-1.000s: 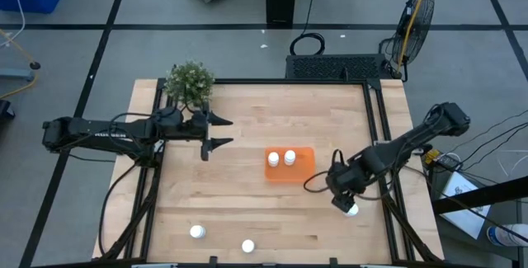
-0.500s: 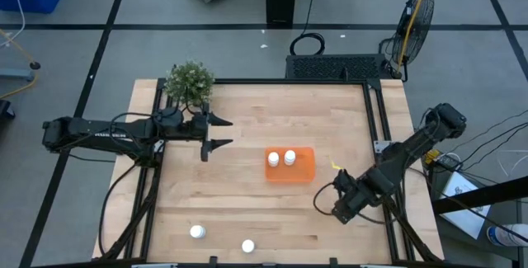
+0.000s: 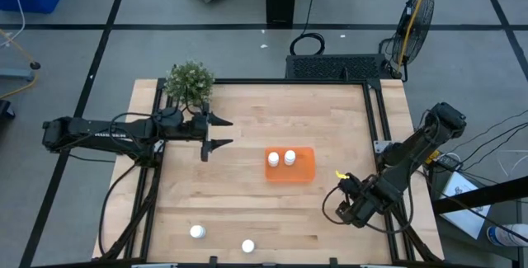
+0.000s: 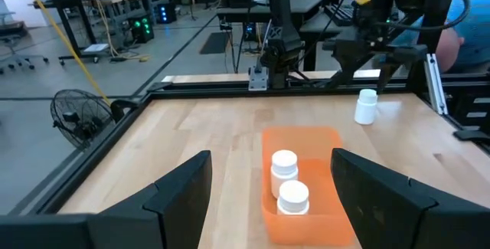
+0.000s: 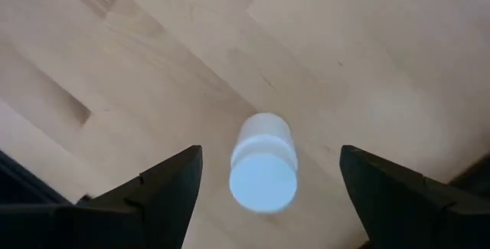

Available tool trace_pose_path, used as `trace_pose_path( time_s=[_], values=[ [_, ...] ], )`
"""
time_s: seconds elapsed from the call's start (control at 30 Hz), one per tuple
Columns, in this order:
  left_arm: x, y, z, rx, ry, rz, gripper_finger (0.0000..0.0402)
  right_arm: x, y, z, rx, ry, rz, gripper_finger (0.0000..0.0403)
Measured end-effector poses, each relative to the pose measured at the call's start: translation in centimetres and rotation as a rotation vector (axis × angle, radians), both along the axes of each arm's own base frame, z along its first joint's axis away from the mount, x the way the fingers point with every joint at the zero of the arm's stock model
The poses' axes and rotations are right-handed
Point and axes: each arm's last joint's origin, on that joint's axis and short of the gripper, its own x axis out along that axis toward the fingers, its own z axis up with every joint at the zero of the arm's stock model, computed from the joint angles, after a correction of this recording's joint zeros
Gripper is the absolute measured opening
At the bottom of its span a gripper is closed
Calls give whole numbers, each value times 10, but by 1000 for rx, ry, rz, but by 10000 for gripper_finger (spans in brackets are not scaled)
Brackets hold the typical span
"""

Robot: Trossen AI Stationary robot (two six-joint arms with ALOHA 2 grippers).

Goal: Pick and place pill bottles into a basket
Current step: Put the pill bottle into the bin

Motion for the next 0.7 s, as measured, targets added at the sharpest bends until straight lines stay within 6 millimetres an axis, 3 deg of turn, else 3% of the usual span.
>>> trace_pose_path(
  time_s=[0.3,0.7],
  values=[
    [0,1,2,11,-22,4,273,-4,1,-32,119,27,12,299],
    [0,1,2,12,-16,7,273,-5,2,-35,147,39,18,294]
  ],
)
